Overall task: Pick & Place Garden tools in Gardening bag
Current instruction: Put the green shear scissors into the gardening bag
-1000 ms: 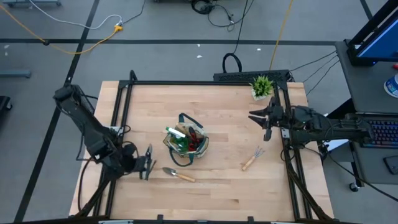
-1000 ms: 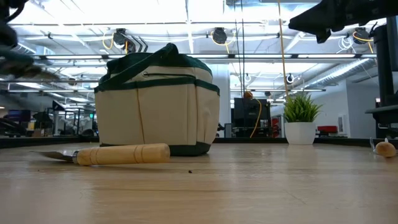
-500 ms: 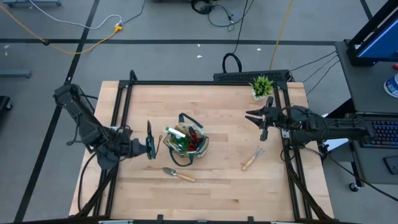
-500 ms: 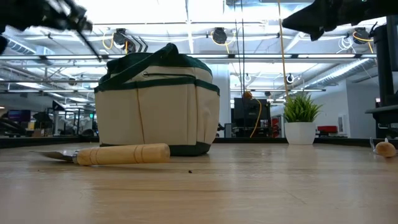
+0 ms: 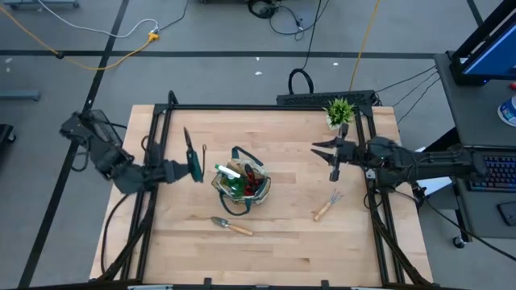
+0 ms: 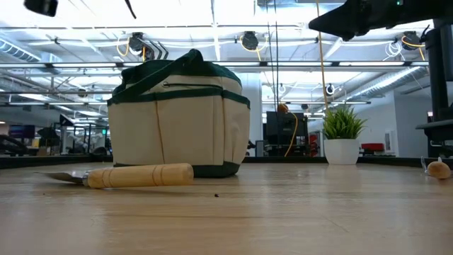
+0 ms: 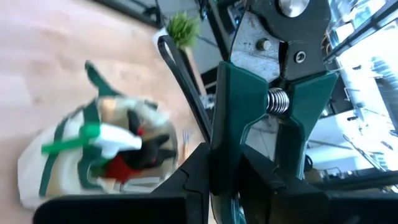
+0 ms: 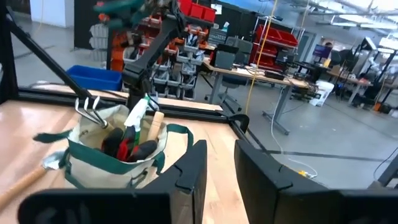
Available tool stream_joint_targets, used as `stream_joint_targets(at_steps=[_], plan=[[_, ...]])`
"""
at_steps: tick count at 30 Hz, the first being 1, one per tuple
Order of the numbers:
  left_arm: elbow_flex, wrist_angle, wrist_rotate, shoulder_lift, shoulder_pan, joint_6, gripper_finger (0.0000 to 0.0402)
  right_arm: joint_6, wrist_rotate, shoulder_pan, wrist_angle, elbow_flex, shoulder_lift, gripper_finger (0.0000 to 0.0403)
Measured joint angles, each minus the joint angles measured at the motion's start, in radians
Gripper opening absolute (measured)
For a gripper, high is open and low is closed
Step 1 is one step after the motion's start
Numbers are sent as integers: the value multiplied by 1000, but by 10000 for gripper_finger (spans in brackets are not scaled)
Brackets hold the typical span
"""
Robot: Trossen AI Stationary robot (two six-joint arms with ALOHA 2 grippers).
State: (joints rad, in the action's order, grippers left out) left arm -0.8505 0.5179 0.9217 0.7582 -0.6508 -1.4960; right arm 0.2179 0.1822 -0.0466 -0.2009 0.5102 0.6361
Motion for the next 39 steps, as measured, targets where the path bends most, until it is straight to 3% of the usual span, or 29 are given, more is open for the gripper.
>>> stream_joint_targets(at_steps=[4, 10, 16, 22, 29, 39], plan=[[-29, -34, -1, 0, 53, 83, 54, 71, 0, 0, -90, 0, 45, 73], [-31, -239, -45, 1, 129, 268, 54, 179, 0, 0, -304, 0, 129, 73], [-31, -404, -139, 1, 208, 394, 54, 221, -3, 0, -546, 0, 215, 73], [-31, -497, -271, 38, 296, 395, 54, 304, -39, 1, -672, 3, 281, 73], [-31, -647, -481, 137, 418, 351, 54, 443, -53, 21, -652, 104, 369, 83], [-30, -797, -772, 279, 586, 207, 54, 710, -53, 57, -431, 320, 512, 144]])
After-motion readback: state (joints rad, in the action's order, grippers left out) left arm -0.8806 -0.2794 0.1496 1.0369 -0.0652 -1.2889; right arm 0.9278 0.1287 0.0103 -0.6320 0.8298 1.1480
